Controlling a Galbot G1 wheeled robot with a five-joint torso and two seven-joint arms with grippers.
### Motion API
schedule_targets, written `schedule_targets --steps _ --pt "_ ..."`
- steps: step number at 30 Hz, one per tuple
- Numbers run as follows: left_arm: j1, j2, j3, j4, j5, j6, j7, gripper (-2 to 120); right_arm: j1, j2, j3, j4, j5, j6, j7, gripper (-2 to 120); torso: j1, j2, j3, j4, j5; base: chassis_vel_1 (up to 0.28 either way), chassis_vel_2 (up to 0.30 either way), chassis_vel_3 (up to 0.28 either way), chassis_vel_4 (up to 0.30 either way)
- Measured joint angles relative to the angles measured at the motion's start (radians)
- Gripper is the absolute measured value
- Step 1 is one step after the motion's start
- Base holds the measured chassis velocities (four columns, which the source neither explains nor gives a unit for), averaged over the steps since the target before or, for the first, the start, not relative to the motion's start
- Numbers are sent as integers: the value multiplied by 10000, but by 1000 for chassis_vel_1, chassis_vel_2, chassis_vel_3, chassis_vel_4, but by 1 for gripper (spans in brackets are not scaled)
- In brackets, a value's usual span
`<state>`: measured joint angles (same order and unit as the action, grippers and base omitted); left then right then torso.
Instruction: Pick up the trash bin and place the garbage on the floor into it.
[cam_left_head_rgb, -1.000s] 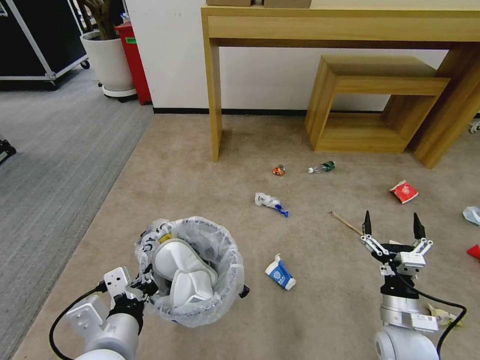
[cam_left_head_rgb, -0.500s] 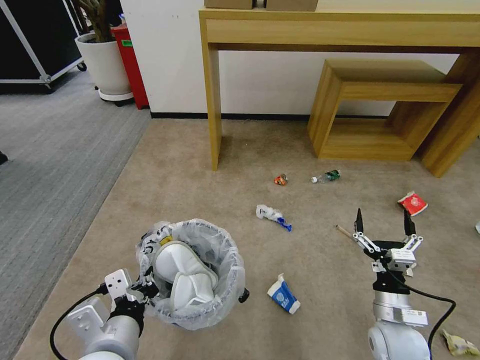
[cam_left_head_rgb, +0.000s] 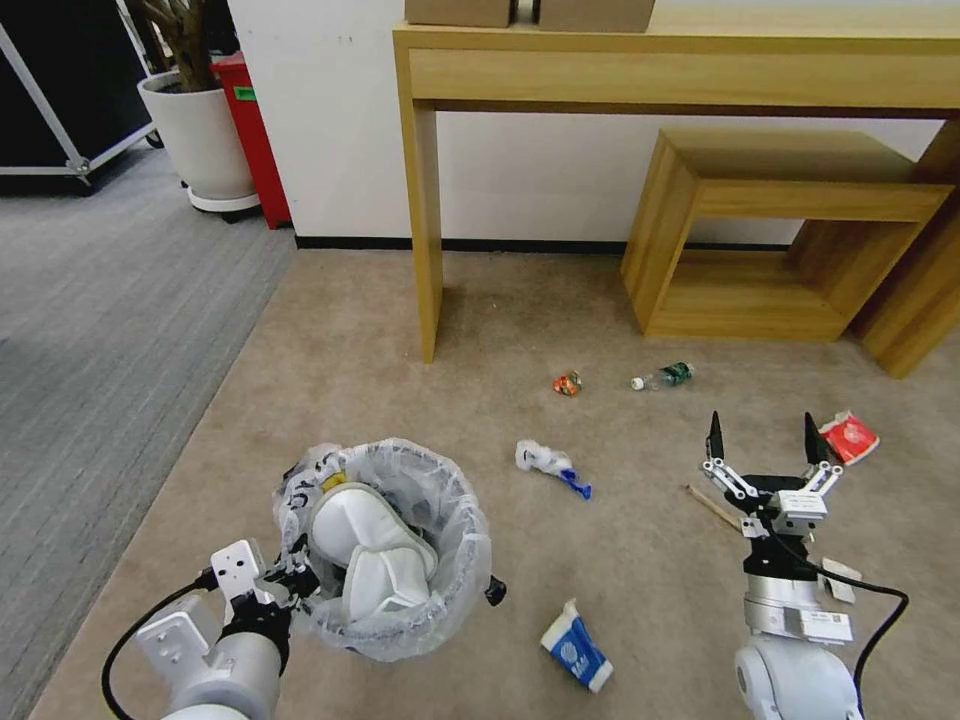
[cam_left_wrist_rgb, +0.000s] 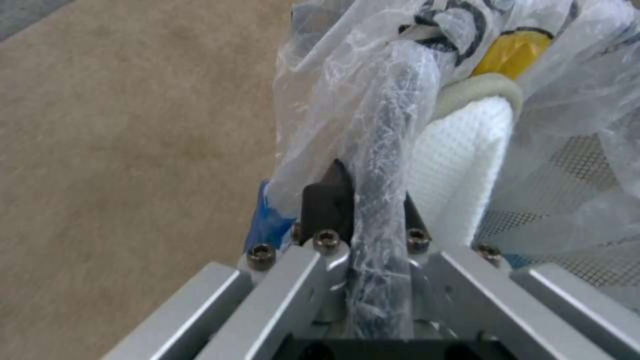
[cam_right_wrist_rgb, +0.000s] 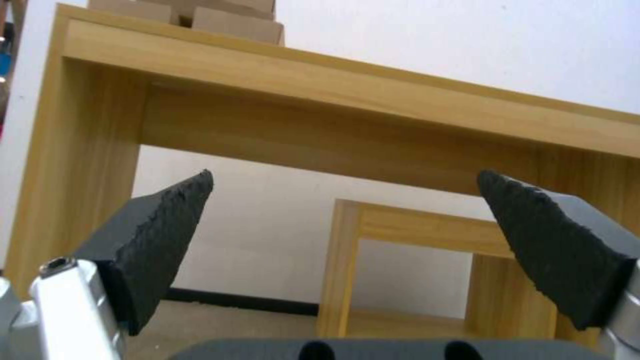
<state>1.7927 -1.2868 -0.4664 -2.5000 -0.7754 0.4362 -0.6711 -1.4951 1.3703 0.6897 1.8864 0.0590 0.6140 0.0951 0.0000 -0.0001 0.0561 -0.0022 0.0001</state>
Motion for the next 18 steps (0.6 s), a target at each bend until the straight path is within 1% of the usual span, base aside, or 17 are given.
schedule_targets --steps 4,6,7,8,10,12,14,15,16,18 --pt "39 -27 42 1 64 -7 3 0 24 -113 70 3 -48 -67 27 100 1 -1 2 0 -1 -144 146 163 -135" --pt "48 -33 54 0 93 -9 14 0 90 -281 54 8 -296 -296 455 100 1 0 2 0 0 -64 96 65 -76" --pt "48 -33 54 0 93 -9 14 0 90 -281 54 8 -296 -296 455 100 1 0 2 0 0 -36 60 65 -76" --pt "52 -31 54 0 97 -10 17 0 116 -362 25 36 -412 -484 704 100 1 0 2 1 0 -36 60 10 -15" --pt "100 -4 45 1 105 -9 23 0 194 -653 -151 155 -347 -1151 1097 100 0 0 -2 0 -2 0 0 0 0" --pt "125 7 44 0 111 -9 27 0 214 -743 -208 166 -279 -1304 1129 100 0 0 -2 -1 -1 0 0 0 0" --pt "256 40 47 0 185 -9 45 0 252 -1419 -555 201 86 -2126 980 100 0 0 -2 -1 1 0 0 0 0" --pt "256 40 47 0 185 -9 45 0 252 -1419 -555 201 86 -2126 980 100 0 0 -2 -1 1 0 0 0 0" --pt "321 39 75 1 249 -9 64 0 260 -1923 -766 215 561 -2553 655 100 0 0 -2 -1 1 0 0 0 0" --pt "393 18 128 0 356 -13 96 0 326 -2909 -1244 244 1666 -3409 407 100 0 0 -1 0 1 0 0 0 0"
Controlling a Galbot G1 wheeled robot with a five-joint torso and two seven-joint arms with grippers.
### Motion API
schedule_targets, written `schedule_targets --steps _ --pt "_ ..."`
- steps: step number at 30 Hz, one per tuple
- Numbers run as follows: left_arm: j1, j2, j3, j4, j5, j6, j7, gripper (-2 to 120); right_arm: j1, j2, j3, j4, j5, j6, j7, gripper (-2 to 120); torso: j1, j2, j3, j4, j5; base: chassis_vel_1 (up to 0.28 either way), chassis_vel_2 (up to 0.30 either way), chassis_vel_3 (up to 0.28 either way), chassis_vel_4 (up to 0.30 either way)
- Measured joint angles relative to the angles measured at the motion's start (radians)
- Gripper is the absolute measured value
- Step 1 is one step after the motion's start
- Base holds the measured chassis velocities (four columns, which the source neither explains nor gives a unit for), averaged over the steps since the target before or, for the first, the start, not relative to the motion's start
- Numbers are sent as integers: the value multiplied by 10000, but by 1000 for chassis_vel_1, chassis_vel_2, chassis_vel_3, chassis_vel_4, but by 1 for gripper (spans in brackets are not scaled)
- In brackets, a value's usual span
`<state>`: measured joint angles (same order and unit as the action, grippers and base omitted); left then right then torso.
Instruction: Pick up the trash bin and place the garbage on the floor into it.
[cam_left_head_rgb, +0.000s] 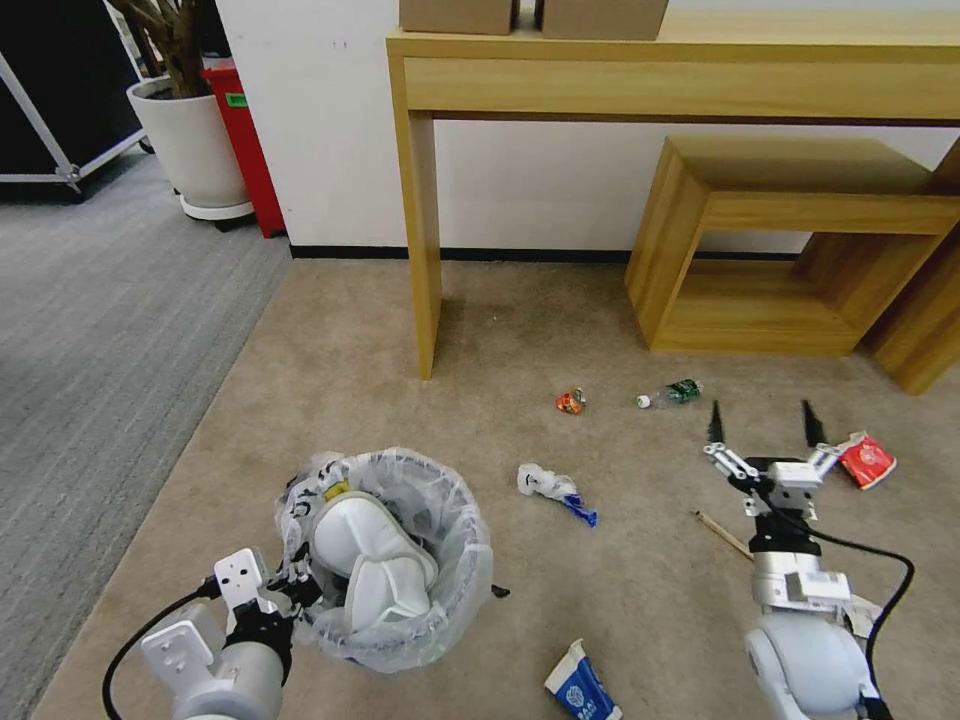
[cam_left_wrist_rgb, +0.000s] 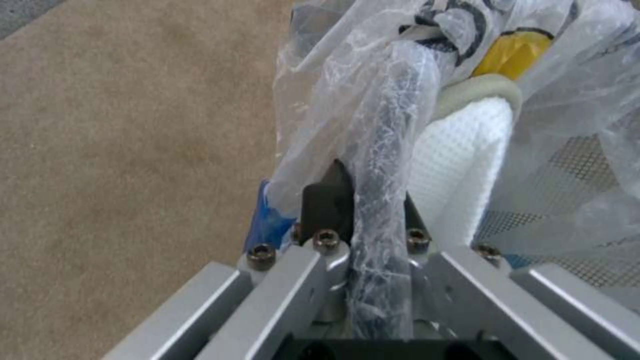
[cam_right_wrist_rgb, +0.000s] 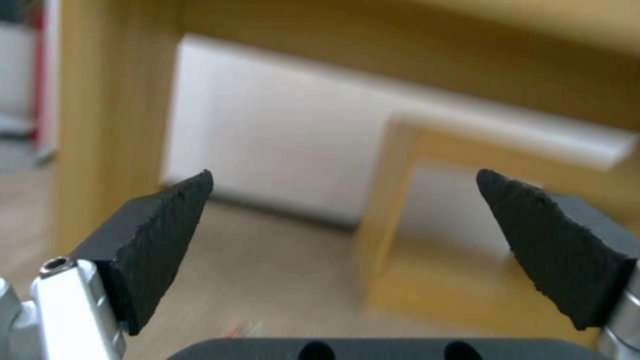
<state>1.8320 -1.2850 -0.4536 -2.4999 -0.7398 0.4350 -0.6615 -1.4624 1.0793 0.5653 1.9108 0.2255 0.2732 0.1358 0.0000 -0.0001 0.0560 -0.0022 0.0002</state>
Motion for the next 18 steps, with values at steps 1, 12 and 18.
schedule_targets --steps 1,12,18 --pt "0 0 0 0 0 0 0 0 0 0 0 0 0 0 0 100 0 0 0 0 0 0 0 0 0" --pt "406 -424 296 0 760 -124 207 0 237 -2715 -1575 32 4410 -7284 -612 100 0 0 1 0 -1 0 0 0 0" --pt "552 -478 281 0 1002 -181 262 0 -150 -3250 -2246 610 6343 -9312 1545 100 0 2 1 0 -2 0 0 0 0"
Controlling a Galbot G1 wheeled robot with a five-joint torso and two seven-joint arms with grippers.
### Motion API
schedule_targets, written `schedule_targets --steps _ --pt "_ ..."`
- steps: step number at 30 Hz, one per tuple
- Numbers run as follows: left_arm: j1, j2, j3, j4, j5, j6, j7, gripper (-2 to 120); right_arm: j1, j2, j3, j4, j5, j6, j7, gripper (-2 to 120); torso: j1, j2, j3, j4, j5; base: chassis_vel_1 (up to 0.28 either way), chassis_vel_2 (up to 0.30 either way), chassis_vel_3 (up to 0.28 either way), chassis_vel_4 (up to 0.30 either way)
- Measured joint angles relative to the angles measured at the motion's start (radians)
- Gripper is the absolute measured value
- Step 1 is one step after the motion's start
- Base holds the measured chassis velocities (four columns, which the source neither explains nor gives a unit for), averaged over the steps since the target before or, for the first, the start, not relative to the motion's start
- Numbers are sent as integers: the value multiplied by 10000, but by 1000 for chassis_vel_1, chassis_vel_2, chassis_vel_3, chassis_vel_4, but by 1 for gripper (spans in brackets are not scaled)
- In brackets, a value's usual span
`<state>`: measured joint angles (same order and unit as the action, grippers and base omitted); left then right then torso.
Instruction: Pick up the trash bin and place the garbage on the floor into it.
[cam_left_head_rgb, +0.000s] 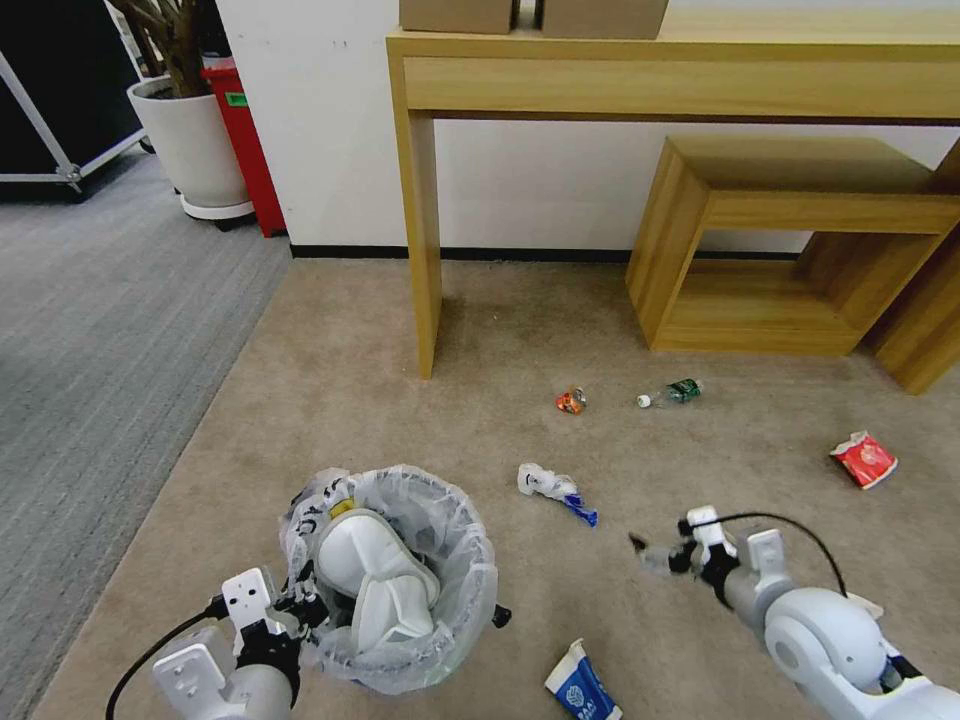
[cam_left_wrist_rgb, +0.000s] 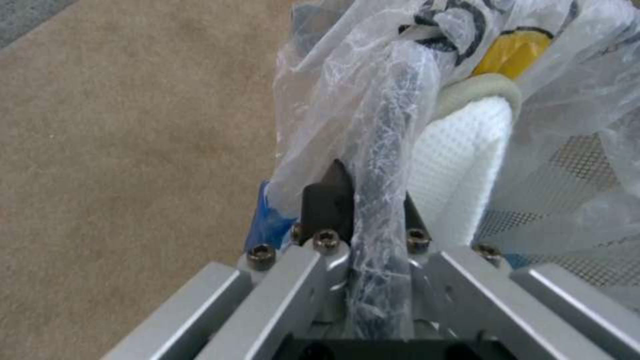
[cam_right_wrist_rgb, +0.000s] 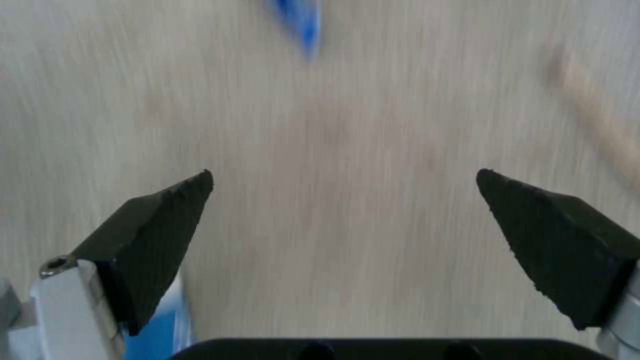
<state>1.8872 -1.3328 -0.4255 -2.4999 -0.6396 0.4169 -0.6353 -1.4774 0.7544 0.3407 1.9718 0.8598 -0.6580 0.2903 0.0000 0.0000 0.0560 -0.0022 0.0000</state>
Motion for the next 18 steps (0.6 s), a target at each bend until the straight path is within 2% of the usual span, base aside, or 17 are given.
schedule_targets --steps 4,9,10,13,18 --pt "68 -172 83 0 291 -52 67 0 -273 -261 -478 180 727 -608 1225 100 0 0 0 -1 -1 0 0 0 0" --pt "162 -354 254 0 700 -128 178 0 -353 5 -1076 239 1246 -888 2174 100 0 0 0 1 -2 0 0 0 0" --pt "162 -354 254 0 700 -128 178 0 -353 5 -1076 239 1246 -888 2174 100 0 0 0 1 -2 0 0 0 0" --pt "216 -474 378 51 950 -163 232 0 -316 730 -1687 -221 1071 -687 2311 100 -1 0 0 -1 0 0 0 0 0" --pt "244 -484 420 137 1075 -183 247 0 -161 1179 -2006 -673 901 -445 2239 100 0 1 0 0 -1 0 0 0 0"
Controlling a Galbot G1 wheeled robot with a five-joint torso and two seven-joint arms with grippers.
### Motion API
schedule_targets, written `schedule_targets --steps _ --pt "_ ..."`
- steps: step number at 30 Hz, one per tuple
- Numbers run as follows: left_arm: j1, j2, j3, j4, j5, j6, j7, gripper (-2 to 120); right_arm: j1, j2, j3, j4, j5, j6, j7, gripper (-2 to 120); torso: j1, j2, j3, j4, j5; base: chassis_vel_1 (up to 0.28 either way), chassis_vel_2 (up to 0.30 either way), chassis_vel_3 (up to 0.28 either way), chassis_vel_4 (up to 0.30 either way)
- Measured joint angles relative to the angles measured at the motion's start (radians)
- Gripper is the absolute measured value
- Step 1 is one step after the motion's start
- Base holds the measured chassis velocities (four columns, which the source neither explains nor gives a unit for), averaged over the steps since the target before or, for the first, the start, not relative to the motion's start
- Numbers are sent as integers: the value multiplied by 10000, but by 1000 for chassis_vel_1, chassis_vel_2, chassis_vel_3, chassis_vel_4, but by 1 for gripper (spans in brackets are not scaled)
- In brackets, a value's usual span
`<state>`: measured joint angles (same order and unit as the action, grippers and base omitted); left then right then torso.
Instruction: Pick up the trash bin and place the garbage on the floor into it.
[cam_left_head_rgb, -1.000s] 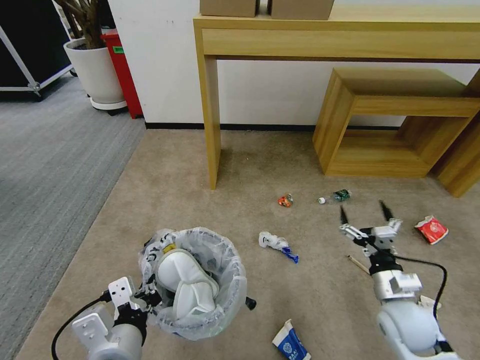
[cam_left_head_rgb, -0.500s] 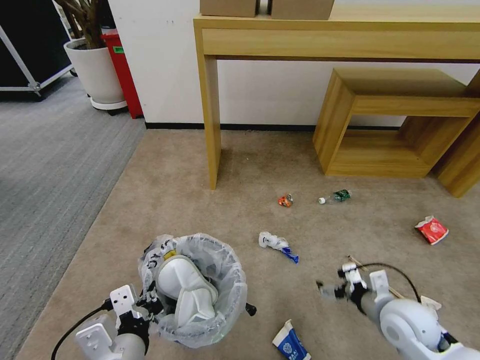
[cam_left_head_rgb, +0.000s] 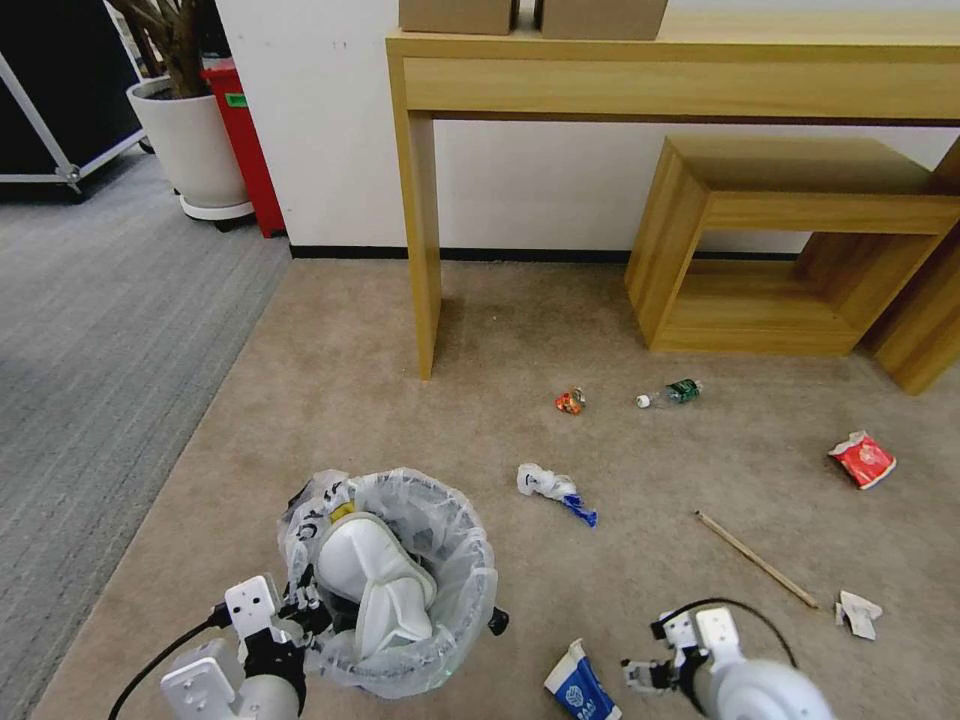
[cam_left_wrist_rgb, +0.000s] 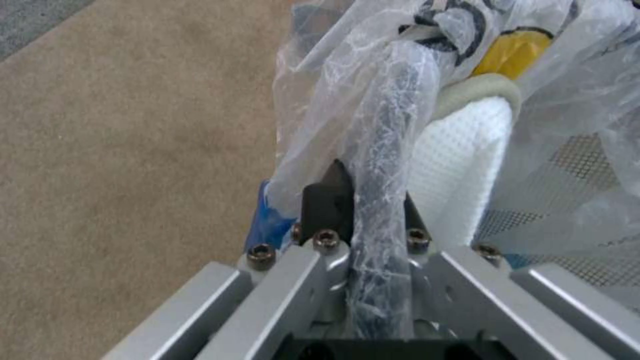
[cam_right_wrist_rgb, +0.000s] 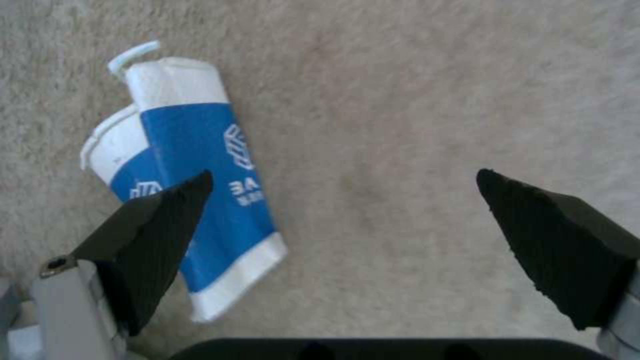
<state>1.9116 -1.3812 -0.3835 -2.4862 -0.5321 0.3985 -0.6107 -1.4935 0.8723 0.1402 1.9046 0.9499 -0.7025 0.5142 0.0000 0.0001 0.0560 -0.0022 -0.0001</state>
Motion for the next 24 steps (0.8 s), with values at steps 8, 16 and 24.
schedule_targets --steps 8,16,24 --pt "56 9 98 134 151 -76 63 0 367 435 -314 -570 -226 450 -307 100 0 0 0 0 0 0 0 0 0" --pt "22 115 72 202 99 -119 62 0 654 664 -626 -1062 -529 711 -475 100 0 0 0 0 0 0 0 0 0" --pt "-48 197 105 285 77 -146 46 0 796 817 -834 -1430 -884 878 -605 81 0 -1 0 1 0 0 0 0 0"
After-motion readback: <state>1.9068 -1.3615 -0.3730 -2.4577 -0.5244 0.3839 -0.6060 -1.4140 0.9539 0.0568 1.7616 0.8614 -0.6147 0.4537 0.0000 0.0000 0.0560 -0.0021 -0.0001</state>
